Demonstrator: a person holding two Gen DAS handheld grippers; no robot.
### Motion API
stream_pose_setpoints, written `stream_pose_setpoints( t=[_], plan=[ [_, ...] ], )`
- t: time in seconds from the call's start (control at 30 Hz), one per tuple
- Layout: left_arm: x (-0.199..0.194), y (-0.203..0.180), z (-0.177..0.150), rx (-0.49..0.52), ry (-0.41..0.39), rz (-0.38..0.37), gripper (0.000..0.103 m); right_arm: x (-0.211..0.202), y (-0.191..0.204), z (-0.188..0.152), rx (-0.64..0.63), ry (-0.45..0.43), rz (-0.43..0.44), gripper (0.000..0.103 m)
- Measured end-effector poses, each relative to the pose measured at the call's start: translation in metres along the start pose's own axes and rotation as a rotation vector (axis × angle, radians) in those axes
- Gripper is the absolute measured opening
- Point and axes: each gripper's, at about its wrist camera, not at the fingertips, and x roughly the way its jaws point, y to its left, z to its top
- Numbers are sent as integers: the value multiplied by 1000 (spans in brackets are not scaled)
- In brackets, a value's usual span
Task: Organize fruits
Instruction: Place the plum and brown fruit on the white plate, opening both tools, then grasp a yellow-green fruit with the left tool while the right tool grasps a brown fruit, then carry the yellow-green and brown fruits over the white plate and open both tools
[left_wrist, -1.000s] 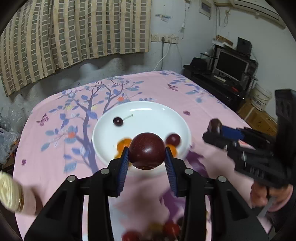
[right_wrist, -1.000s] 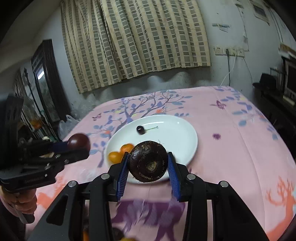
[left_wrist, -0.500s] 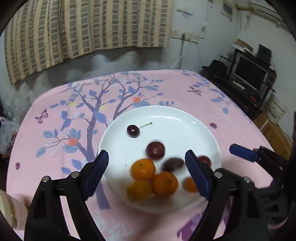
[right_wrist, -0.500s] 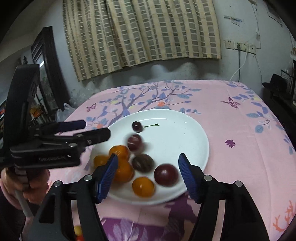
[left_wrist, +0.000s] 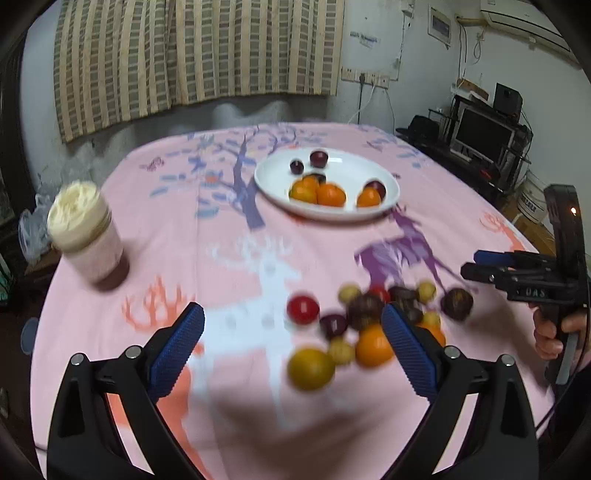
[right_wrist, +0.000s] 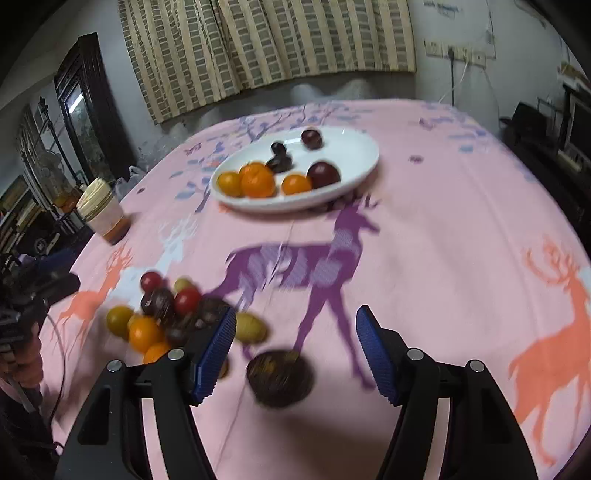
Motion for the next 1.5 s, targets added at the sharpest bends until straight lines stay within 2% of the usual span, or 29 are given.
stream_pose_setpoints(
  t=[0.1,0.17,0.3,0.6,0.67,0.73,0.77,0.83,0.97,1.23,1.3,1.43,1.5],
  plan=[
    [-11,2,-25,-15,5,17,95,3,6,-16,-11,38,-12,68],
    [-16,4,-36,-40,5,13,95,5,7,-21,-14,53,-26,64],
    [-19,5,-47,-60,11,0,95,14,6,-28,-16,98,-42,60],
    [-19,-3,-55,-44,15,-18,95,23,16,-28,-58,121,-46,54],
    [-16,-4,-55,-44,22,-16,95,24,17,-26,-63,118,-41,44],
    [-12,-5,-54,-39,28,-8,95,24,15,-25,-53,113,-4,44],
    [-8,-6,-53,-32,35,-7,93,23,13,-25,-34,107,25,43],
    [1,-7,-49,-13,52,-17,80,18,3,-23,29,77,84,43],
    [24,-4,-41,10,97,-20,62,10,-7,-23,76,40,86,44],
    [41,-5,-37,47,131,-58,58,9,-8,-24,80,40,96,44],
    [45,-6,-37,57,145,-72,51,9,-8,-24,80,40,96,44],
    [51,-7,-37,61,162,-91,46,9,-8,-24,82,41,95,44],
    [51,-8,-37,65,157,-92,39,9,-8,-24,81,41,95,44]
  ],
)
